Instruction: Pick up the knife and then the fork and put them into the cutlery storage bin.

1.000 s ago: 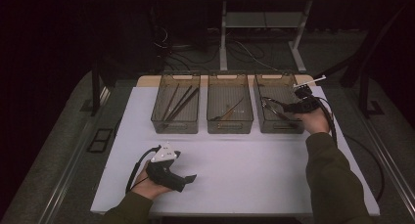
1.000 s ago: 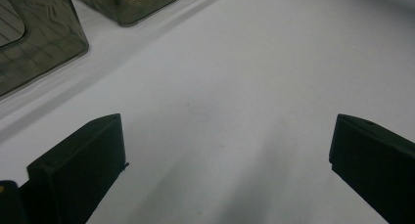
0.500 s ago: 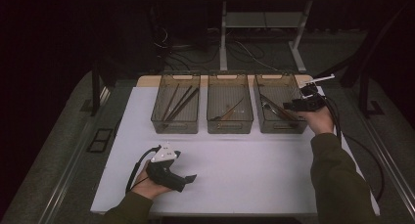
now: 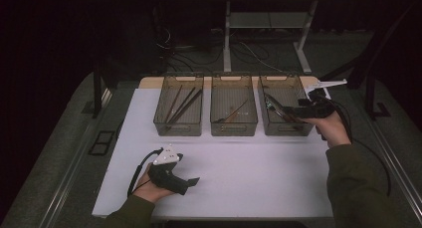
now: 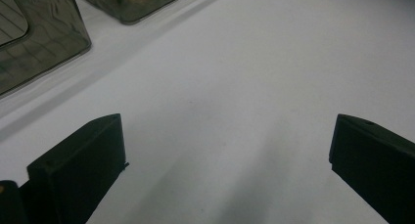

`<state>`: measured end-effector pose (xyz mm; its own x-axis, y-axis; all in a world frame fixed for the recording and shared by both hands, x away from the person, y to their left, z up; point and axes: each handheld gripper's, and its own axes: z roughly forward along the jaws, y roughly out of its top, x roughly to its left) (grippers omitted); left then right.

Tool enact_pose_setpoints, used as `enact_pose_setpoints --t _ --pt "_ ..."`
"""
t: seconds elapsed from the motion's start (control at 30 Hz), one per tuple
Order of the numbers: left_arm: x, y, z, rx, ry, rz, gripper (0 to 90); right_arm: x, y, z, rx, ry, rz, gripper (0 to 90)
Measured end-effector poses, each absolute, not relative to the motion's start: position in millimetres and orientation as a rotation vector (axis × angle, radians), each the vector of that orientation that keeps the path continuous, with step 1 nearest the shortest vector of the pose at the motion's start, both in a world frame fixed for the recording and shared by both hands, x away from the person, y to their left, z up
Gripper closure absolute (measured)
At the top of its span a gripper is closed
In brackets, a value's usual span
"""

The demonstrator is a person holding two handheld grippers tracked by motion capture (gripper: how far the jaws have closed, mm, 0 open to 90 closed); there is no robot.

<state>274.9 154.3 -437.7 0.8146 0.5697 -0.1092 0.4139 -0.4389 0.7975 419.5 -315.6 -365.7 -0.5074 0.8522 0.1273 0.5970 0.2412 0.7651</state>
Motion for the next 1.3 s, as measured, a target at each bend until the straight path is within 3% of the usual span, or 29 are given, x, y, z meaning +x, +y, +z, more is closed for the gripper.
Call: enact_pose_setpoints --t 0.3,1.3 --pt "275 155 -438 2.097 0.72 0.22 0.0 383 -307 -366 1.246 2.196 1.254 16.9" --pt "274 157 -438 2.091 0.713 0.215 0.0 290 -290 -417 1.051 2.272 1.332 16.8"
